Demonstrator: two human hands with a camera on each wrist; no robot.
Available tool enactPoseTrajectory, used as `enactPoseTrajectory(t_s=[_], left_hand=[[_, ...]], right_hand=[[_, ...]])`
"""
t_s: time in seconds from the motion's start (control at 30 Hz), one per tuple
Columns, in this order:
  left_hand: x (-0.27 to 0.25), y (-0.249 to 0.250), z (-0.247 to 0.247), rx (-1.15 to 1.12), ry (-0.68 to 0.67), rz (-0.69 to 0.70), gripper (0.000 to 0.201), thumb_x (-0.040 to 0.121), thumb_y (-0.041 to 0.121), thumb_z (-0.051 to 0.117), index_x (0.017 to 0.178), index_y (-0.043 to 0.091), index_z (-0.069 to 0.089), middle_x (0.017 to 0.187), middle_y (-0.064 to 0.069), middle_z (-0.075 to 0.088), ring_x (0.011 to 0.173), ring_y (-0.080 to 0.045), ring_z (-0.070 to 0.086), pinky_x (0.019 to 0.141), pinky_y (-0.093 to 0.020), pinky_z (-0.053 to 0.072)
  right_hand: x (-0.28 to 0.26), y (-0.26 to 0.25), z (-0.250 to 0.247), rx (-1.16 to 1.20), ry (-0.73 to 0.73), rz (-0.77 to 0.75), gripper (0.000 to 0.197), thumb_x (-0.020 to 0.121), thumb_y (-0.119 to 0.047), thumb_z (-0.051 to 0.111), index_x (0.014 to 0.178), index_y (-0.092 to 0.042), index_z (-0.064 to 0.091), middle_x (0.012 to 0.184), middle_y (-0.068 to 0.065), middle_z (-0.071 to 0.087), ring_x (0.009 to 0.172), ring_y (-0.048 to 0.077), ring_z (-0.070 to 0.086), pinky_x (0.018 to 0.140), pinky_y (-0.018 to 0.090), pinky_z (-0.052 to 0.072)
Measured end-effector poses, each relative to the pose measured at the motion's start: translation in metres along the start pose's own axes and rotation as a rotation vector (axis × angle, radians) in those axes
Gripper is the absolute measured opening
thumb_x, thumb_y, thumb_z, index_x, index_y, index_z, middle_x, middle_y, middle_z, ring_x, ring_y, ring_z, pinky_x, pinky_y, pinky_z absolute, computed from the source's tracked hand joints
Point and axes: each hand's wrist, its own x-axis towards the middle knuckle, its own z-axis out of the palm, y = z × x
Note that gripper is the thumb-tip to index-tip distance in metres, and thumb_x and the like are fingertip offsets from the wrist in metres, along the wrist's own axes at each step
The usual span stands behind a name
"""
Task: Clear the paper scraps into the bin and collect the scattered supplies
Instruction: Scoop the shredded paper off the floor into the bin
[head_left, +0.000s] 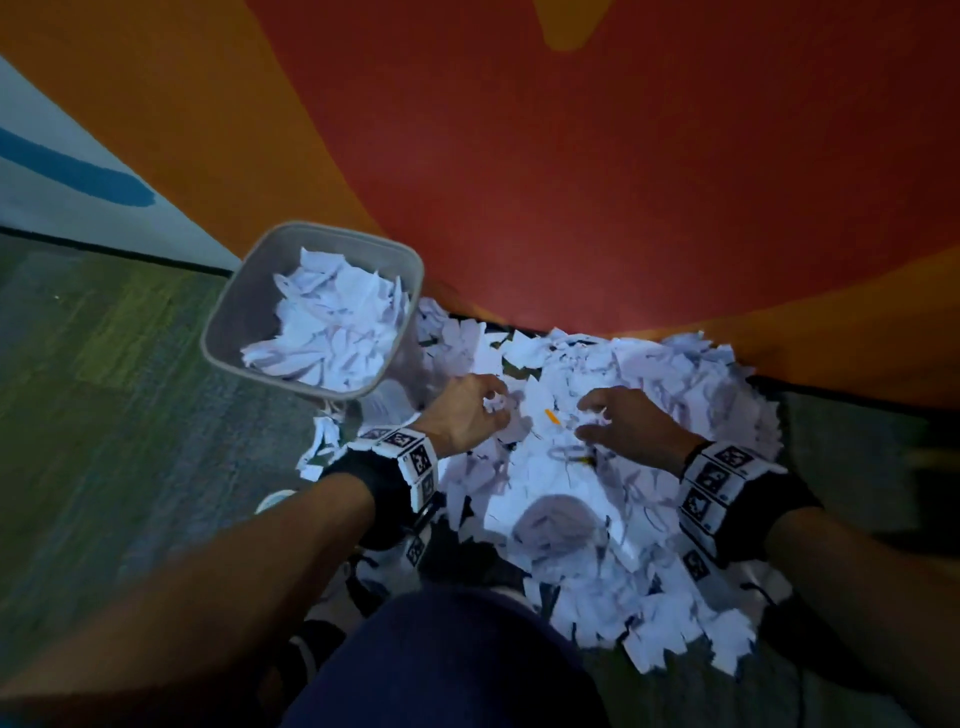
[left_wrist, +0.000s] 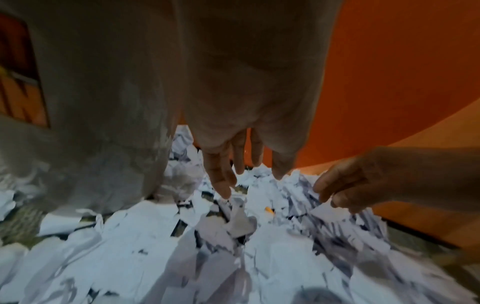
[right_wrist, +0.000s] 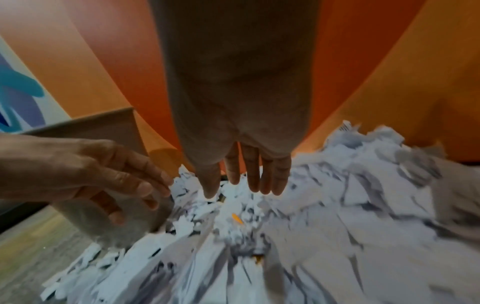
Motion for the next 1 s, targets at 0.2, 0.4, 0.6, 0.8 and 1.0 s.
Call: enactPoseTrajectory(t_s=[0.2, 0.4, 0.6, 0.8, 1.0], left_hand=[[0.009, -0.054, 0.043, 0.240, -0.297, -0.111, 0.096, 0.079, 0.055, 0.075, 0.155, 0.024, 0.026, 0.156, -0.012, 0.026, 0.142, -0.035, 0.030, 0.113, -0.050, 0.033], [-0.005, -0.085, 0.088, 0.500, -0.367, -0.149, 0.134, 0.063, 0.056, 0.087, 0.154, 0.043, -0.009, 0.162, -0.004, -0.021, 0.148, -0.041, -0.018, 0.106, -0.075, 0.026], [-0.012, -0.100, 0.106, 0.686, -0.122, -0.015, 0.096, 0.087, 0.049, 0.068, 0.155, 0.034, 0.002, 0.161, -0.010, 0.000, 0.143, -0.040, 0.012, 0.100, -0.064, 0.041], [-0.001, -0.099, 0.095, 0.489, -0.058, 0.045, 0.074, 0.085, 0.013, 0.072, 0.147, 0.027, 0.033, 0.147, -0.012, 0.023, 0.128, -0.034, 0.034, 0.089, -0.050, 0.054], [0.005, -0.079, 0.056, 0.320, 0.033, 0.155, 0.058, 0.088, 0.015, 0.068, 0.140, 0.017, 0.043, 0.129, -0.014, 0.045, 0.117, -0.035, 0.050, 0.094, -0.042, 0.049]], right_hand=[[0.006, 0.021, 0.070, -0.056, -0.147, -0.063, 0.095, 0.076, -0.064, 0.071, 0.152, -0.029, 0.026, 0.153, 0.008, 0.031, 0.139, 0.029, 0.033, 0.111, 0.044, 0.035], [0.021, 0.003, 0.124, -0.424, -0.078, -0.068, 0.096, 0.089, 0.015, 0.035, 0.150, -0.049, -0.003, 0.162, 0.004, -0.018, 0.145, 0.040, 0.007, 0.108, 0.059, 0.031], [0.028, 0.002, 0.121, -0.442, 0.020, -0.129, 0.060, 0.091, -0.018, 0.059, 0.144, -0.033, 0.037, 0.158, 0.013, 0.010, 0.136, 0.045, 0.028, 0.100, 0.054, 0.045], [0.032, 0.014, 0.110, -0.178, 0.063, -0.177, 0.041, 0.082, -0.005, 0.064, 0.120, -0.021, 0.060, 0.148, 0.012, 0.030, 0.129, 0.035, 0.040, 0.100, 0.050, 0.045], [0.018, -0.001, 0.073, 0.129, 0.256, -0.255, 0.024, 0.077, 0.002, 0.072, 0.087, -0.020, 0.074, 0.090, 0.009, 0.062, 0.078, 0.014, 0.059, 0.071, 0.028, 0.042]])
